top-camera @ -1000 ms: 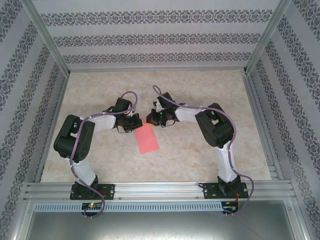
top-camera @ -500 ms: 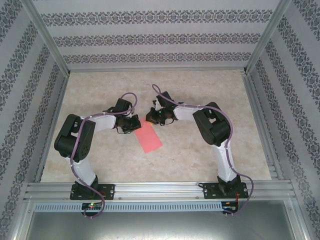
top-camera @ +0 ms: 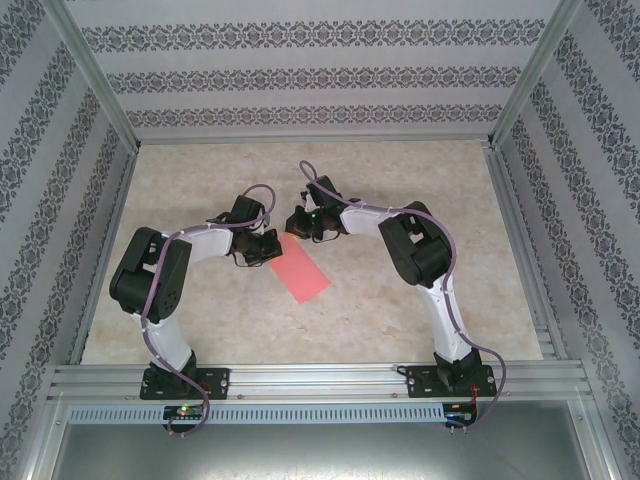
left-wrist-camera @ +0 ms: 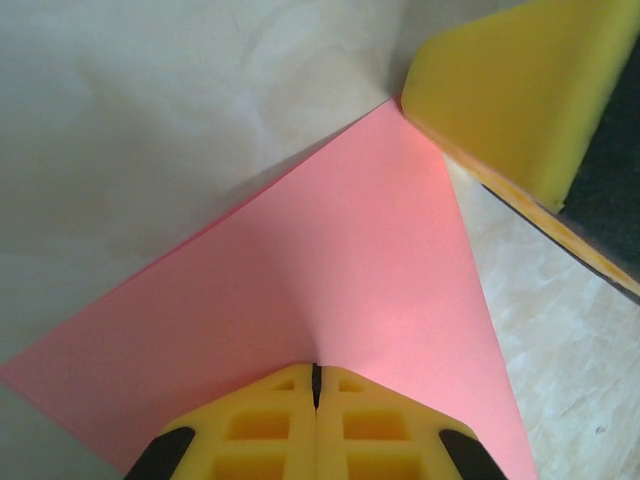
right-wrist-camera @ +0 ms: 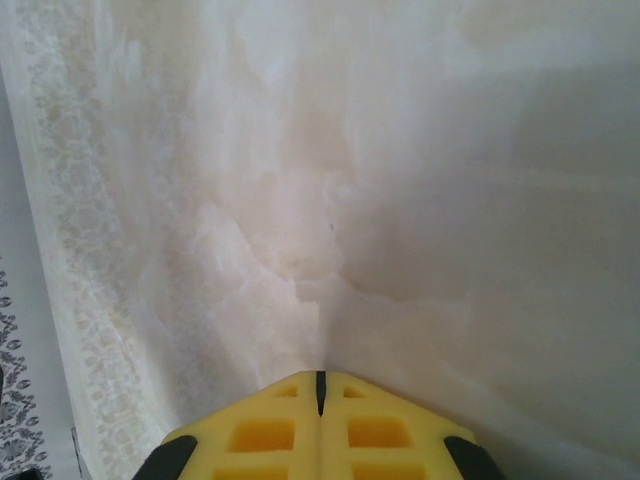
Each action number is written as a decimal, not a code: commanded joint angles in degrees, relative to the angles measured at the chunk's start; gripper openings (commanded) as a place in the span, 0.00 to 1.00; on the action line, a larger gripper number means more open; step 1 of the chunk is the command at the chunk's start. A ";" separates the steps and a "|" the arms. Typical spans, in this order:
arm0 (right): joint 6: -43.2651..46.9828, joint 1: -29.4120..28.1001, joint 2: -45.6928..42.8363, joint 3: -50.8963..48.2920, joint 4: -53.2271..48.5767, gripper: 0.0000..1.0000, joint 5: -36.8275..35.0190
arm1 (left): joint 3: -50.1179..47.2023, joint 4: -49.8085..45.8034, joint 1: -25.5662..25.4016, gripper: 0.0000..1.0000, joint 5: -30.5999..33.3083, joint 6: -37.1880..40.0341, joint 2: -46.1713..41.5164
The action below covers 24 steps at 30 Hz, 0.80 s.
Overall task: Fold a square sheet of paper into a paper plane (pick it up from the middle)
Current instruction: First fold in half a square sheet of paper at the center of the table.
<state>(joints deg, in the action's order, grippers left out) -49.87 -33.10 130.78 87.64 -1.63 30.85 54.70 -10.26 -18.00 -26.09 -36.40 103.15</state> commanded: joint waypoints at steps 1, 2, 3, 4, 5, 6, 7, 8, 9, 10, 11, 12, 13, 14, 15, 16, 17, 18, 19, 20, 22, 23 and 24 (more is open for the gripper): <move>-1.27 0.73 1.77 1.18 -1.45 0.00 -4.05 | -1.17 -7.05 0.15 0.00 3.01 1.50 2.65; -1.24 0.96 1.75 0.98 -1.78 0.00 -5.12 | -1.26 -7.05 0.23 0.00 2.97 1.43 2.68; -1.03 1.17 1.64 1.05 -2.20 0.00 -6.01 | -1.33 -7.05 0.30 0.00 2.89 1.52 2.52; -0.75 1.49 1.51 1.21 -2.66 0.00 -6.61 | -1.35 -7.05 0.38 0.00 2.85 1.71 2.58; -0.45 1.77 1.20 1.46 -3.21 0.00 -7.22 | -1.26 -7.18 0.47 0.00 2.97 1.90 2.50; -0.05 1.96 0.81 1.72 -3.86 0.00 -7.78 | -1.11 -7.31 0.59 0.00 3.00 2.17 2.49; 0.71 2.07 0.03 1.91 -4.77 0.00 -8.36 | -0.85 -7.48 0.90 0.00 3.05 2.53 2.40; 1.51 2.10 -1.14 1.91 -5.83 0.00 -9.32 | -0.21 -7.64 1.25 0.00 3.07 3.03 2.26; 2.10 2.09 -2.23 1.64 -6.52 0.00 -10.08 | 0.36 -7.67 1.44 0.00 3.01 3.71 2.18; 2.75 2.12 -3.60 1.05 -6.80 0.00 -10.53 | 1.36 -7.60 1.69 0.00 2.36 4.60 2.30; 3.06 2.09 -5.04 0.20 -7.10 0.00 -11.01 | 2.72 -7.83 1.77 0.00 1.73 5.59 2.47; 3.11 2.12 -6.28 -0.76 -7.00 0.00 -11.14 | 4.01 -7.80 1.79 0.00 1.19 6.37 2.53; 3.11 2.09 -7.77 -2.01 -6.49 0.00 -10.89 | 5.45 -7.41 1.79 0.00 -0.32 7.18 2.66; 2.95 2.08 -9.29 -3.09 -5.96 0.00 -10.33 | 6.76 -7.07 1.74 0.03 -1.45 7.73 2.63; 2.80 1.99 -10.58 -4.23 -5.62 0.00 -9.80 | 7.94 -6.81 1.82 0.08 -2.18 7.86 2.56; 2.76 1.81 -12.01 -5.46 -5.43 0.00 -9.27 | 9.32 -6.78 1.79 0.12 -2.85 7.79 2.38; 2.89 1.35 -13.35 -6.86 -5.41 0.00 -8.84 | 10.47 -6.87 1.78 0.15 -3.51 7.46 2.11; 3.08 0.85 -14.41 -7.92 -5.61 0.00 -8.52 | 11.24 -6.90 1.81 0.19 -3.75 6.93 1.69; 3.50 0.21 -15.49 -9.07 -5.97 0.00 -8.04 | 11.58 -6.93 1.74 0.25 -3.68 6.05 1.05; 4.20 -0.60 -16.39 -9.89 -6.97 0.01 -7.87 | 11.49 -6.88 1.77 0.30 -3.28 5.06 0.28; 5.37 -2.02 -17.68 -11.50 -9.13 0.05 -8.09 | 10.26 -7.00 1.91 0.37 -1.45 2.96 -1.58; 5.52 -2.74 -18.28 -12.42 -10.04 0.07 -8.18 | 9.40 -7.35 1.99 0.40 -0.21 1.68 -2.67; 5.50 -3.17 -18.69 -13.27 -10.55 0.07 -8.13 | 8.49 -7.53 2.19 0.42 0.70 0.58 -3.53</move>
<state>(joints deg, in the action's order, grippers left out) -46.46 -34.24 113.36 77.06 -8.21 22.92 64.75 -15.31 -16.73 -27.73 -32.77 103.11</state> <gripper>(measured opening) 0.072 0.405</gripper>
